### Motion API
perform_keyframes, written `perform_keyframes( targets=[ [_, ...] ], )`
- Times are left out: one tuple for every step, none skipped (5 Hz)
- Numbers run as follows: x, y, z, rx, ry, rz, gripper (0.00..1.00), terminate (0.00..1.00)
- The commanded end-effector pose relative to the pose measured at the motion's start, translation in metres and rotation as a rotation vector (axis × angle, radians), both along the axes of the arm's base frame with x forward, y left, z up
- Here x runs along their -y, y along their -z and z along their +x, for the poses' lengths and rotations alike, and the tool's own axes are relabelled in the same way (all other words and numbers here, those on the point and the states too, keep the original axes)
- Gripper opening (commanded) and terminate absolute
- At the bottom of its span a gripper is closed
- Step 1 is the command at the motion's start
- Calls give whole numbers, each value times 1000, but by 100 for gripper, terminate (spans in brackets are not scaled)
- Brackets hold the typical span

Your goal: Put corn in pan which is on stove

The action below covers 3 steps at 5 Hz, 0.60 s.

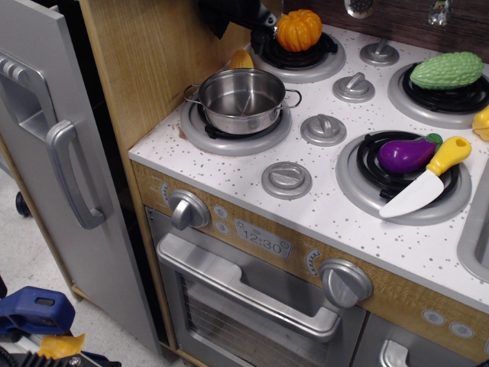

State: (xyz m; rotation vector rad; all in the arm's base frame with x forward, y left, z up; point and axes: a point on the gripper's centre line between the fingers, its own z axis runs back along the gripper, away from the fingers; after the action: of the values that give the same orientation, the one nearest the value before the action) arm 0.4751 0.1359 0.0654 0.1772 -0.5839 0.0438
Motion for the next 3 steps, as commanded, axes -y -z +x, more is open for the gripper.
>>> perform_keyframes(
  targets=[
    [0, 0, 0, 0, 0, 0, 100, 0],
    [-6, 2, 6, 3, 10, 4, 100, 0],
    [-6, 5, 8, 16, 14, 2, 100, 0]
  ],
)
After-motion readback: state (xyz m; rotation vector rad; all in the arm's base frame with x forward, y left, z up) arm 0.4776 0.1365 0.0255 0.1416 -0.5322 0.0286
